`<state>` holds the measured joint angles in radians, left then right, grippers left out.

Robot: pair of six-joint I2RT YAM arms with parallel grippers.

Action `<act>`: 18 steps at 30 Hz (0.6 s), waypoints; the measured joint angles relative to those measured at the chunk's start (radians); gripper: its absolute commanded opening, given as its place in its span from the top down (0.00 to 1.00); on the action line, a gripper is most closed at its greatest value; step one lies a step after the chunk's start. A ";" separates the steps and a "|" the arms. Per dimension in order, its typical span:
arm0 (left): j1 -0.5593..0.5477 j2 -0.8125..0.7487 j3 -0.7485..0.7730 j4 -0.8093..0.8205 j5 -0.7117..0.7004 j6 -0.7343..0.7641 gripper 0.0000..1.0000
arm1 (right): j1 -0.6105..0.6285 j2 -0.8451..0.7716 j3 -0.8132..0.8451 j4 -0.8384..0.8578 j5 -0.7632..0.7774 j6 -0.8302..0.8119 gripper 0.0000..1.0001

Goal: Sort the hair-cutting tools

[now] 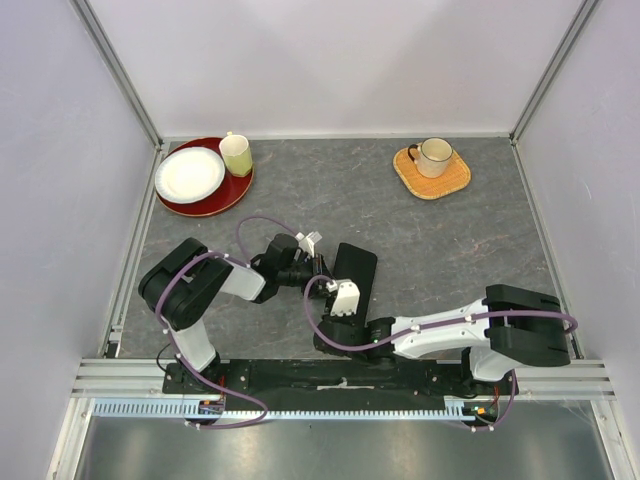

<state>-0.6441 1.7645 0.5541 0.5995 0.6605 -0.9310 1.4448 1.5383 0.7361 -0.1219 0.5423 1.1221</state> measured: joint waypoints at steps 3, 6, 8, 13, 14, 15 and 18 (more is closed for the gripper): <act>-0.004 0.000 0.000 -0.003 -0.009 -0.007 0.88 | 0.012 -0.003 -0.035 0.033 0.002 0.029 1.00; -0.004 0.000 0.004 -0.018 -0.014 -0.008 0.88 | 0.034 -0.010 -0.064 0.050 0.009 0.072 1.00; -0.004 -0.002 0.008 -0.032 -0.015 -0.008 0.90 | 0.048 -0.019 -0.090 0.054 0.014 0.109 1.00; -0.006 -0.008 0.016 -0.056 -0.021 -0.008 0.92 | 0.079 -0.043 -0.128 0.023 0.040 0.215 1.00; -0.006 -0.008 0.017 -0.059 -0.021 -0.008 0.92 | 0.083 -0.048 -0.133 0.016 0.044 0.236 1.00; -0.006 -0.009 0.018 -0.061 -0.021 -0.007 0.93 | 0.085 -0.053 -0.137 0.008 0.048 0.254 1.00; -0.007 -0.011 0.022 -0.071 -0.021 -0.007 0.98 | 0.091 -0.066 -0.149 -0.003 0.057 0.296 1.00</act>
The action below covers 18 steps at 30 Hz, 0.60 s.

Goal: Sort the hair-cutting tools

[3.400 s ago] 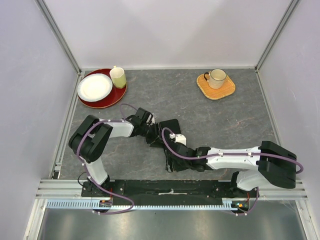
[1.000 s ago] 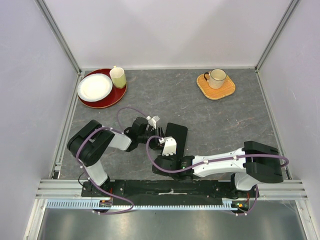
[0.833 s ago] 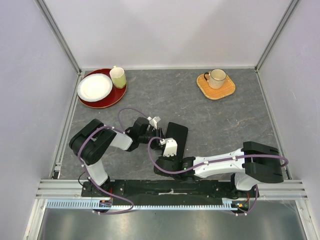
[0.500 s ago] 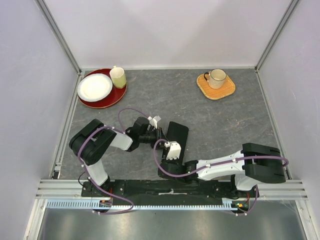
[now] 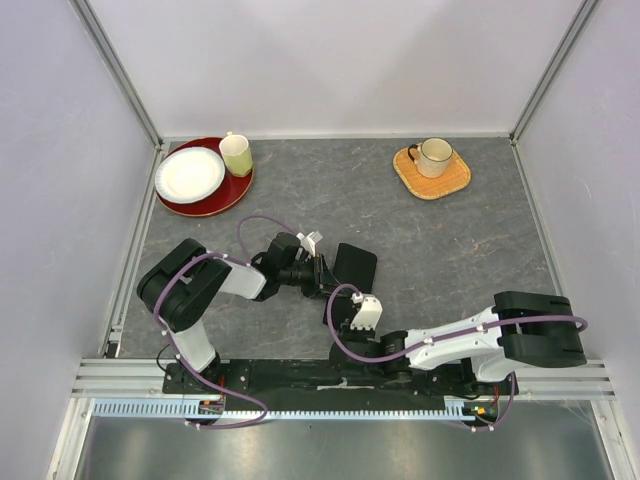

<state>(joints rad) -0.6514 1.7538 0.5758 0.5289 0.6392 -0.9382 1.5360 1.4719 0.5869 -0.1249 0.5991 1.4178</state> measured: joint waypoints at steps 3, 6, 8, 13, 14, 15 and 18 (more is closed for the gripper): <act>0.000 0.000 0.002 -0.006 0.001 0.000 0.98 | 0.003 -0.007 -0.004 -0.013 0.004 0.030 1.00; 0.000 -0.001 0.009 -0.017 0.007 0.000 0.98 | 0.005 -0.012 -0.005 -0.026 0.008 0.047 1.00; -0.002 -0.002 0.019 -0.028 0.007 0.000 0.98 | 0.005 -0.021 -0.009 -0.039 0.012 0.055 1.00; -0.007 -0.019 0.057 -0.093 0.008 0.003 0.98 | 0.008 -0.073 -0.032 -0.109 0.026 0.077 1.00; -0.007 -0.026 0.066 -0.115 0.008 0.005 0.98 | 0.010 -0.085 -0.037 -0.127 0.027 0.081 1.00; -0.007 -0.034 0.075 -0.139 0.006 0.010 0.98 | 0.011 -0.098 -0.042 -0.145 0.030 0.085 1.00; -0.001 -0.073 0.096 -0.218 -0.003 0.022 0.98 | 0.013 -0.140 -0.050 -0.188 0.040 0.097 1.00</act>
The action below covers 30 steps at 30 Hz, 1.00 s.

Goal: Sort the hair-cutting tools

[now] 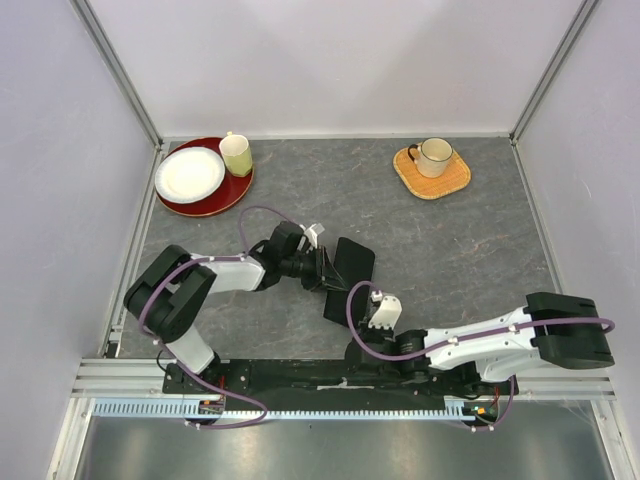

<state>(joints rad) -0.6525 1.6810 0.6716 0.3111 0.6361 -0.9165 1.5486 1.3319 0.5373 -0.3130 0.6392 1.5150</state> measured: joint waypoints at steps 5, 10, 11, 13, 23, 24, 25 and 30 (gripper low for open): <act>0.042 -0.079 0.057 -0.166 0.006 0.032 0.98 | -0.004 -0.066 0.005 -0.035 0.056 -0.035 1.00; 0.121 -0.099 0.157 -0.289 0.088 0.099 0.98 | -0.072 -0.054 0.106 -0.058 0.086 -0.198 1.00; 0.138 -0.099 0.188 -0.322 0.103 0.117 0.98 | -0.090 -0.054 0.128 -0.056 0.086 -0.243 1.00; 0.164 -0.100 0.241 -0.369 0.121 0.149 0.98 | -0.137 -0.054 0.159 -0.041 0.083 -0.331 1.00; 0.282 -0.217 0.305 -0.496 0.148 0.207 0.98 | -0.311 -0.079 0.213 0.048 -0.029 -0.668 1.00; 0.294 -0.230 0.305 -0.504 0.153 0.207 0.98 | -0.329 -0.090 0.214 0.060 -0.047 -0.694 1.00; 0.304 -0.243 0.305 -0.512 0.155 0.207 0.98 | -0.342 -0.098 0.214 0.068 -0.057 -0.713 1.00; 0.318 -0.300 0.322 -0.541 0.182 0.216 0.98 | -0.430 -0.138 0.214 0.113 -0.139 -0.845 1.00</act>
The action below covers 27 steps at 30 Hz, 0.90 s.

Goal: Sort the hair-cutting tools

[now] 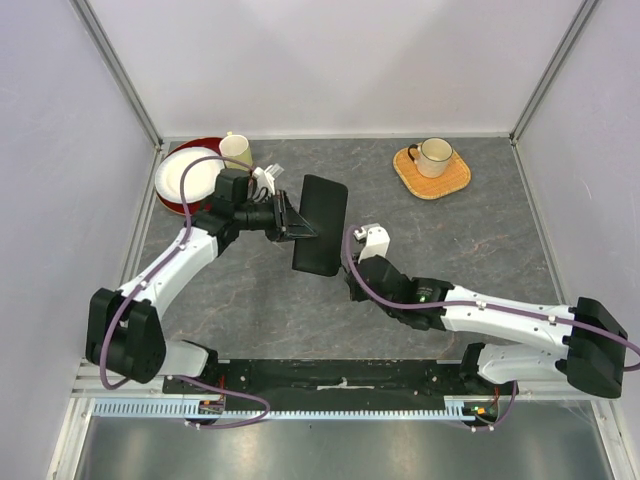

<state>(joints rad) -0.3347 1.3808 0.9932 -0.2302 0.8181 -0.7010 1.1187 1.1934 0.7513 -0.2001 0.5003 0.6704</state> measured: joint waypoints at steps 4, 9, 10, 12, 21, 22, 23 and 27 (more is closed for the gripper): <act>0.000 -0.050 0.001 -0.017 0.029 0.031 0.98 | -0.041 0.006 0.021 0.020 -0.040 -0.106 1.00; 0.004 -0.140 -0.018 -0.069 0.113 0.072 0.98 | -0.113 0.052 0.084 0.017 -0.039 -0.228 1.00; 0.003 -0.156 -0.026 -0.076 0.122 0.078 0.98 | -0.124 0.055 0.092 0.019 -0.039 -0.249 1.00; 0.003 -0.184 -0.043 -0.090 0.140 0.092 0.98 | -0.133 0.055 0.108 0.020 -0.040 -0.281 1.00; 0.003 -0.192 -0.051 -0.166 0.118 0.111 0.98 | -0.134 0.018 0.132 0.043 -0.121 -0.327 0.44; 0.003 -0.191 -0.036 -0.193 0.102 0.119 0.98 | -0.134 -0.008 0.106 0.048 -0.137 -0.328 0.40; 0.003 -0.190 -0.016 -0.217 0.086 0.128 0.98 | -0.134 -0.040 0.071 0.058 -0.155 -0.328 0.37; 0.003 -0.180 0.115 -0.343 0.004 0.176 0.98 | -0.134 -0.188 -0.080 0.112 -0.248 -0.349 0.25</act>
<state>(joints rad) -0.3313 1.2003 1.1080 -0.5728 0.8219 -0.5247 0.9852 1.0058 0.6712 -0.0883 0.2520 0.3210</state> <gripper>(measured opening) 0.273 0.680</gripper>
